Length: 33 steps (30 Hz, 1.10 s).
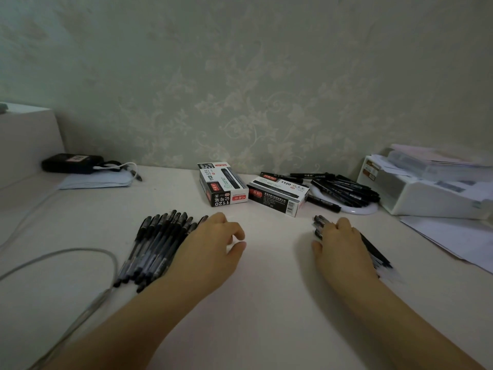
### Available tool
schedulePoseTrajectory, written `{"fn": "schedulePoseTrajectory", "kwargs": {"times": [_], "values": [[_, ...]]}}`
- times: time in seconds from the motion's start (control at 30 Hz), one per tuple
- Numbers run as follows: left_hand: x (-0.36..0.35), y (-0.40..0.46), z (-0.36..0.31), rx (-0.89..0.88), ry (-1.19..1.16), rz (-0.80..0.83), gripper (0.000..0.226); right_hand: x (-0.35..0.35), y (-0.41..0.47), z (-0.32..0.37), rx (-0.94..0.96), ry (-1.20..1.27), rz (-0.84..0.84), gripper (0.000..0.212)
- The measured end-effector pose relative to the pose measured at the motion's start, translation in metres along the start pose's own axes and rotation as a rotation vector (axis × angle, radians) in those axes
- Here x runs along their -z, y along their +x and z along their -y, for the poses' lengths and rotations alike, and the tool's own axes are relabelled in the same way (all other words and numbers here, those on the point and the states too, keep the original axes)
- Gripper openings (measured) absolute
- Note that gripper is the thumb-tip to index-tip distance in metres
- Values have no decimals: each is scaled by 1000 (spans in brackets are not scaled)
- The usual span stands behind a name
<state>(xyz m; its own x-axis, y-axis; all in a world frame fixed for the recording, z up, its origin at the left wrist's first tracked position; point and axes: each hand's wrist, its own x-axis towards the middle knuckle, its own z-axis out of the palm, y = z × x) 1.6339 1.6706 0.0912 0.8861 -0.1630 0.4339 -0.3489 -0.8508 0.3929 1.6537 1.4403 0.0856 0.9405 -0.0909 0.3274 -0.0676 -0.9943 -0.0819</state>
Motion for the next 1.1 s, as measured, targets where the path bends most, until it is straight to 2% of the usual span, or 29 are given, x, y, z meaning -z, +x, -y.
{"fn": "schedulePoseTrajectory", "kwargs": {"times": [0.23,0.3,0.4,0.6,0.7,0.8,0.97,1.1], "values": [[-2,0,-2,-38,-29,45,13,2,0,5,81,-47,79,30],[-4,0,-3,-44,-50,62,13,3,-1,9,113,32,120,28],[-7,-1,-5,-57,-95,85,15,3,-3,13,95,382,175,23],[-7,-3,-14,-25,-264,144,27,8,-6,27,-141,1339,417,25],[-7,-5,-17,0,-332,176,28,5,-11,35,-167,1625,560,18],[-6,-5,-16,-13,-335,194,24,3,-17,39,-72,1651,645,9],[-12,-4,-14,-49,-257,236,18,6,-17,39,0,1591,633,11],[-11,-1,-15,-123,-151,180,20,6,-16,37,35,1622,628,7]]}}
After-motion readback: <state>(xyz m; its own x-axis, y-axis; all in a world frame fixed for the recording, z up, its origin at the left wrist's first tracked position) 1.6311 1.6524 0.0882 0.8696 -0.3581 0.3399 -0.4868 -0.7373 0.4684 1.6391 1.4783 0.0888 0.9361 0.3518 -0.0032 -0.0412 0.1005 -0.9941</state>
